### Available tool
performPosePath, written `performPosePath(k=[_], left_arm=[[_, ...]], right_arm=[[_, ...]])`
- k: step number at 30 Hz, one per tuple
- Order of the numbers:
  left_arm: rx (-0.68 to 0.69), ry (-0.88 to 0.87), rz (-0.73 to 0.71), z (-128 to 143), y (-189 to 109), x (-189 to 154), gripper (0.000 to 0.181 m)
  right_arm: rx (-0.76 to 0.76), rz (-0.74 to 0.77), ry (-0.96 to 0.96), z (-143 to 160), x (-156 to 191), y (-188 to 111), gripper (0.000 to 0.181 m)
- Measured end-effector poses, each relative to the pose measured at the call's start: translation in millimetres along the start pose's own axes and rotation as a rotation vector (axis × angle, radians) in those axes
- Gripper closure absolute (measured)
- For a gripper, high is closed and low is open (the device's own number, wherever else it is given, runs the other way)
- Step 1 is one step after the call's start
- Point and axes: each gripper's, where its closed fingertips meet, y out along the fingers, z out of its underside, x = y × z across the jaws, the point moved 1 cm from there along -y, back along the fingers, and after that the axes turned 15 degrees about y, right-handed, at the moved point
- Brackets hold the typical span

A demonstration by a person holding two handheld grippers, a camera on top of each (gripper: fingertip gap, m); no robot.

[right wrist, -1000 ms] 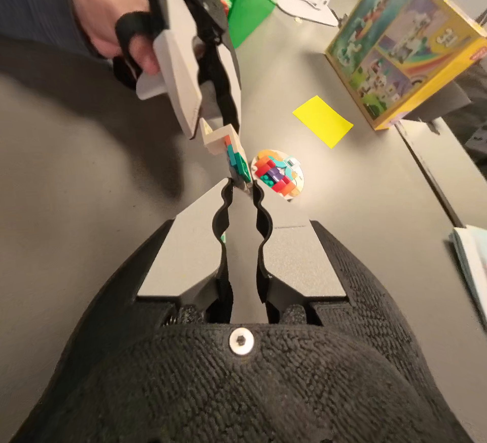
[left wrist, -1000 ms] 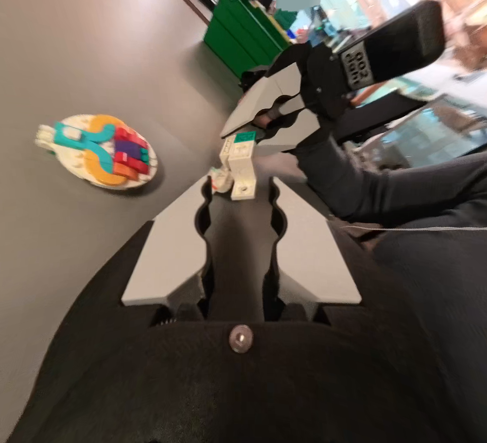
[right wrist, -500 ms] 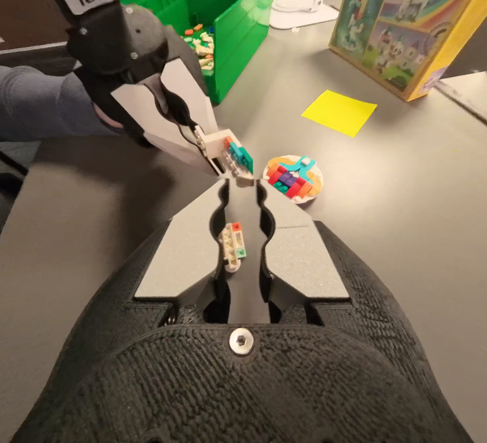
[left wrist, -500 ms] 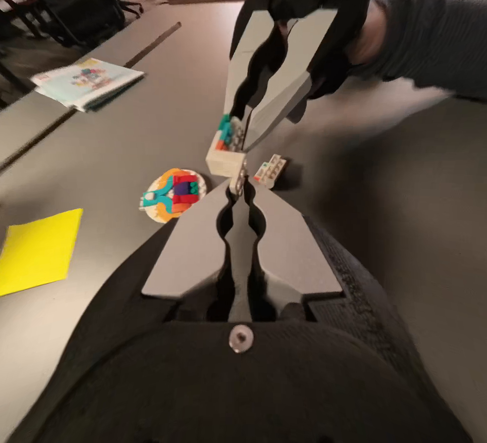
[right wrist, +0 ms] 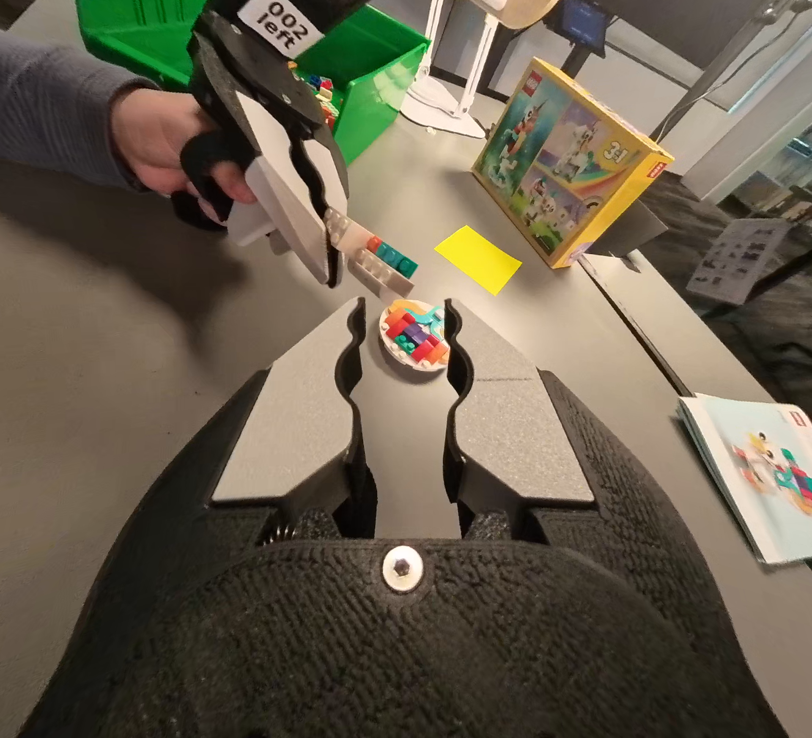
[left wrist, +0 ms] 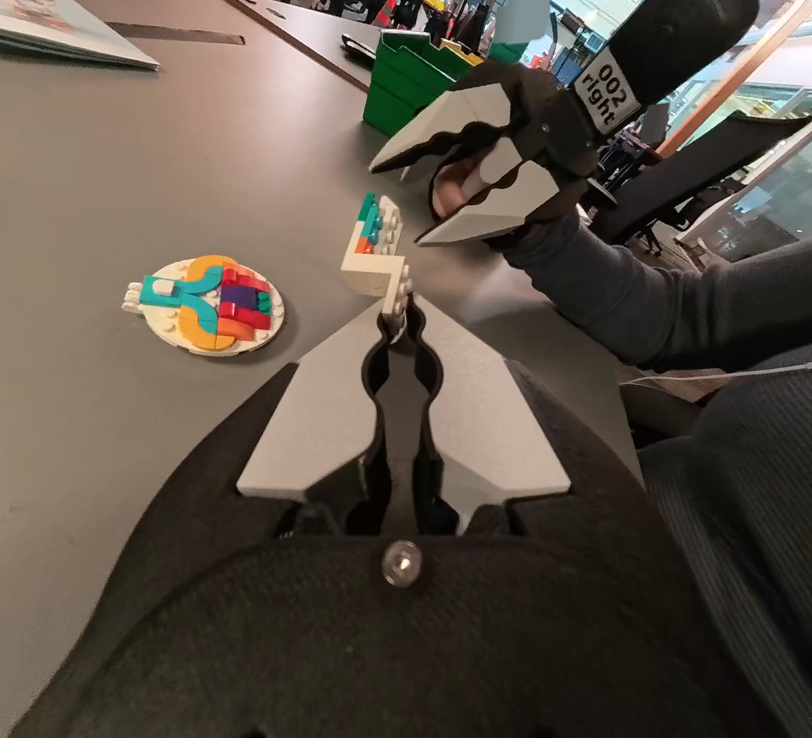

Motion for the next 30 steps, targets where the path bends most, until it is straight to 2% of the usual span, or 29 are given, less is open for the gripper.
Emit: performPosePath(k=[3, 5, 8, 11, 18, 19, 21, 26, 30], left_arm=[[-0.005, -0.007, 0.027, -0.5, 0.1, -2.9, 0.179], [0.007, 0.022, 0.003, 1.0, 0.5, -1.2, 0.179], [0.037, 0.106, -0.062, 2.2, 1.3, 2.4, 0.179], [0.042, 0.15, -0.077, 1.3, 3.5, 0.3, 0.179], [0.024, 0.175, -0.061, -1.7, 4.7, -4.3, 0.179], [0.021, 0.175, -0.057, -2.0, 4.5, -4.6, 0.179], [0.025, 0.188, -0.047, -1.6, 4.1, -5.9, 0.179], [0.122, 0.305, 0.046, 9.5, 5.3, -20.9, 0.18], [0.247, 0.416, 0.053, 25.8, 10.4, -27.2, 0.18]], right_arm=[[-0.02, -0.025, 0.004, -2.6, 3.4, -1.6, 0.16], [-0.012, -0.04, 0.088, -3.4, 2.1, -0.4, 0.164], [-0.039, -0.089, 0.288, -7.6, -0.6, 2.3, 0.161], [-0.062, -0.119, 0.374, -9.4, -0.4, 4.2, 0.159], [-0.036, -0.146, 0.403, -4.0, 2.8, 8.3, 0.163], [-0.043, -0.165, 0.404, -5.2, 4.8, 7.5, 0.17], [-0.039, -0.192, 0.4, -5.1, 7.7, 6.2, 0.171], [0.036, -0.366, 0.386, 8.4, 22.3, -5.0, 0.173], [0.105, -0.465, 0.408, 26.5, 29.6, -8.7, 0.173]])
